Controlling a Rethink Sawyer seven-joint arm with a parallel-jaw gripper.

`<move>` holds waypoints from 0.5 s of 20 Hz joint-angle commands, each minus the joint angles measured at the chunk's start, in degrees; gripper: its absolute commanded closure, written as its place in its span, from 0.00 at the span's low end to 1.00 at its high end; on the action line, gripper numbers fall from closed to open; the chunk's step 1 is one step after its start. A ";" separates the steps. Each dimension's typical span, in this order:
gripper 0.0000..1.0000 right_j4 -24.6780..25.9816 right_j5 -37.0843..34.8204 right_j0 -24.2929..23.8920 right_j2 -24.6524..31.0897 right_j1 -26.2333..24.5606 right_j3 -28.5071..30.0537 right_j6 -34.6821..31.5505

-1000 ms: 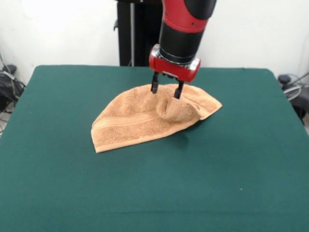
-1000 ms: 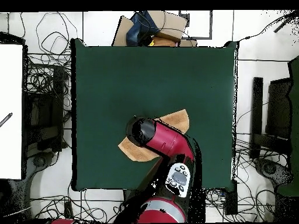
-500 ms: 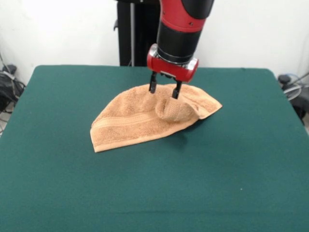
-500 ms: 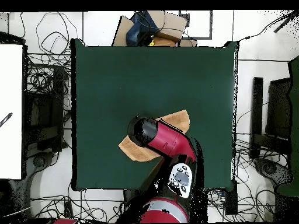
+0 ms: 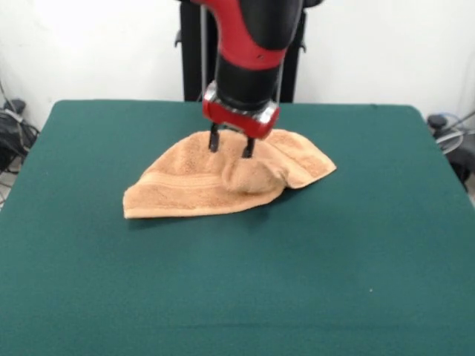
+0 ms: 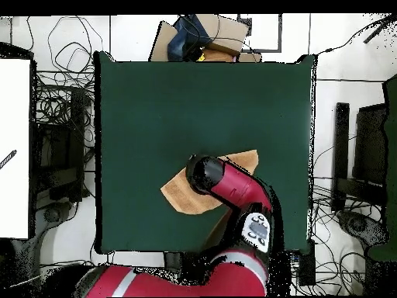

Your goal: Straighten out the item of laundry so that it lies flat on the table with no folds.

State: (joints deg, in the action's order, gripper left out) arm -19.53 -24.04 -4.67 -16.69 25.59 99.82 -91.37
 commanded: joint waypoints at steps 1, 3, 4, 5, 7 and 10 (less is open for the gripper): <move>0.00 -0.87 7.33 -5.64 11.82 -10.50 -5.94 -7.21; 0.00 -0.39 8.82 -6.13 12.51 -11.58 -6.69 -7.26; 0.00 -0.37 9.32 -5.66 12.32 -11.66 -6.74 -8.02; 0.00 -0.36 9.80 -5.06 12.07 -11.47 -6.57 -8.88; 0.00 -0.70 9.06 -4.00 11.36 -10.71 -6.39 -10.17; 0.00 -1.76 5.71 -1.50 9.47 -8.78 -6.55 -12.33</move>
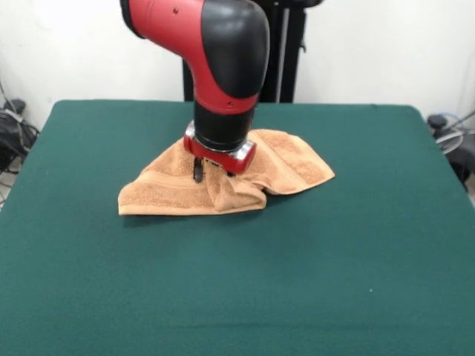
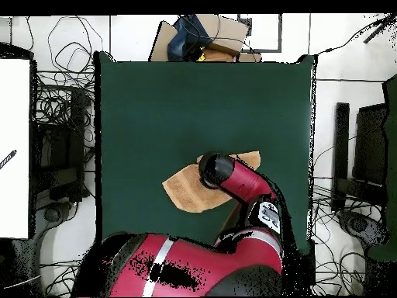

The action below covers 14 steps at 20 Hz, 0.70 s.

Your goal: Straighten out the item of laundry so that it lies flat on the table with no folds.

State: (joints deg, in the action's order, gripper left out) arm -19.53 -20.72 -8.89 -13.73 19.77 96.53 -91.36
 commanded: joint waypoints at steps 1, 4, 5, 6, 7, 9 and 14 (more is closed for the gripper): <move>0.00 -2.22 1.19 3.64 5.82 -2.43 -3.41 -13.21; 0.00 -3.08 -1.09 6.17 3.77 -1.71 -4.41 -15.13; 0.00 -3.39 -1.78 6.95 3.24 -1.42 -4.60 -15.77; 0.00 -3.70 -2.47 7.73 2.71 -1.14 -4.78 -16.40; 0.00 -4.02 -3.03 8.49 2.24 -0.76 -4.83 -16.94; 0.00 -4.60 -4.34 9.69 1.64 -0.16 -4.99 -17.62; 0.00 -5.36 -6.68 12.81 -0.12 1.91 -4.82 -18.54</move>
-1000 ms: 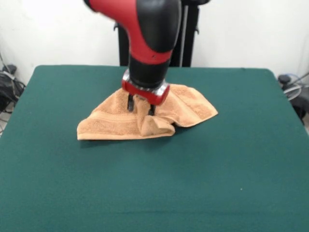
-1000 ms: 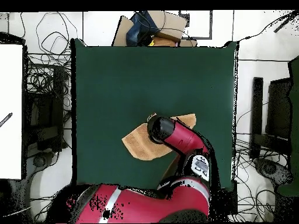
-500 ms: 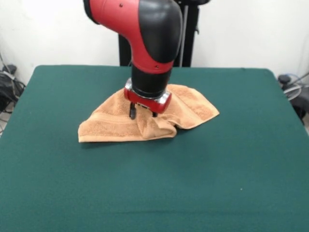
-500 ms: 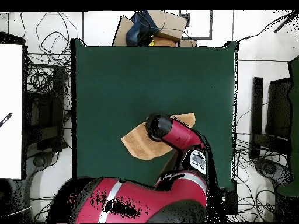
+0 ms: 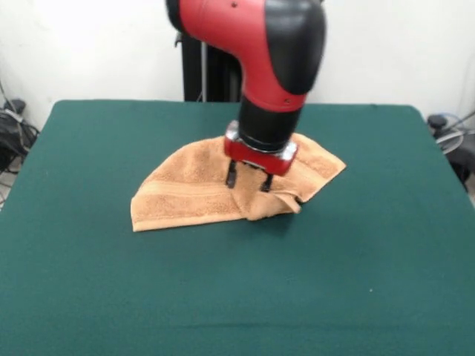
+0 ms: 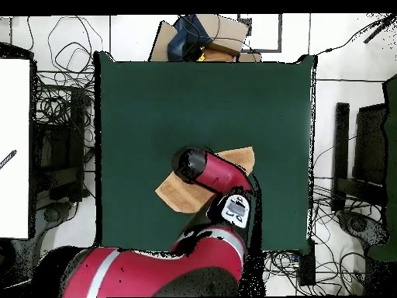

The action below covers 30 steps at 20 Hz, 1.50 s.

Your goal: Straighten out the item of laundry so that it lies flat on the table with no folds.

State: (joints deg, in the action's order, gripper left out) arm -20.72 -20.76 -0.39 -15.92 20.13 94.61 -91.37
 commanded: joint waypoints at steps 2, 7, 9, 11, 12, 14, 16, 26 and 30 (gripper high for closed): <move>0.00 -4.59 -7.58 5.38 1.48 2.14 -2.87 -18.87; 0.00 -5.58 -9.55 7.73 0.09 3.10 -2.86 -19.62; 0.00 -5.84 -9.74 7.98 -0.07 3.87 -2.05 -19.34; 0.00 -6.04 -9.73 8.49 -0.28 4.29 -1.44 -19.16; 0.00 -6.13 -9.16 8.63 -0.15 4.44 -0.87 -18.90; 0.00 -6.28 -9.81 8.56 -0.28 5.10 -0.53 -18.65; 0.00 -6.32 -10.37 8.30 -0.44 5.73 -0.23 -18.21; 0.00 -5.49 -11.59 4.63 -0.43 8.60 0.80 -14.44; 0.00 -5.21 -12.01 4.37 -0.72 10.68 2.52 -14.43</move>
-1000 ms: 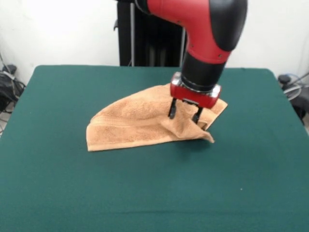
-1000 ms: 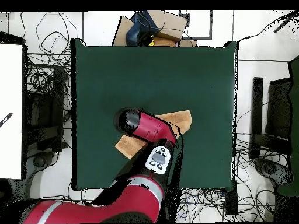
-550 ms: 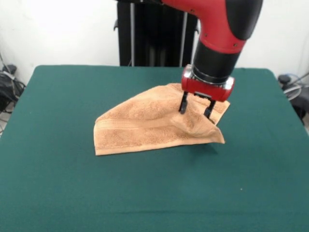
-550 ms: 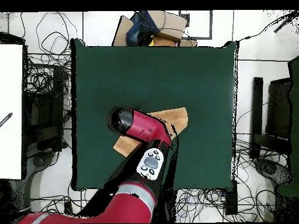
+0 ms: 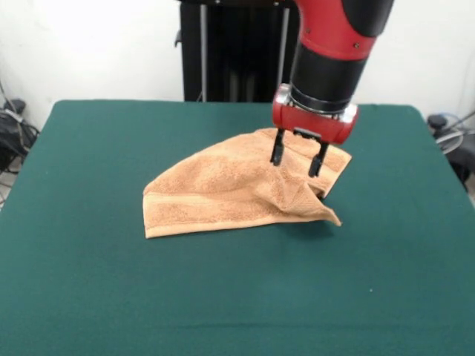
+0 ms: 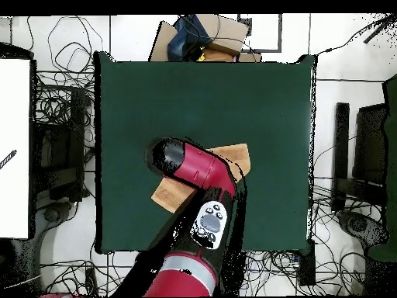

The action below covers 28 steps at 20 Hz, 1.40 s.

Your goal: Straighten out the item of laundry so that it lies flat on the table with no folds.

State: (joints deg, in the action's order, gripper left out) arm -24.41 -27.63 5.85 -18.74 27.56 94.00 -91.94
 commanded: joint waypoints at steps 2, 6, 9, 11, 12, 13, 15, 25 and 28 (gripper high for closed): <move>0.00 -1.42 -4.84 -2.66 2.58 3.73 4.09 -13.27; 0.00 -1.30 0.71 -4.49 4.97 0.93 5.54 -12.28; 0.00 -0.98 4.13 -6.85 7.65 -3.37 4.18 -10.75; 0.00 -0.38 4.80 -7.89 8.64 -6.23 1.96 -9.64; 0.00 -0.09 4.93 -8.38 9.17 -7.60 1.05 -9.06; 0.00 0.35 5.36 -8.77 9.57 -9.05 -0.04 -8.41; 0.00 1.23 6.60 -9.79 10.76 -11.69 -1.85 -6.83; 0.00 1.65 12.76 -9.50 11.55 -18.08 -5.46 -8.12; 0.00 1.39 13.36 -9.48 11.49 -18.51 -5.62 -8.55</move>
State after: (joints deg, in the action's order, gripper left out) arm -24.42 -20.91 -3.82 -16.40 15.86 91.57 -91.93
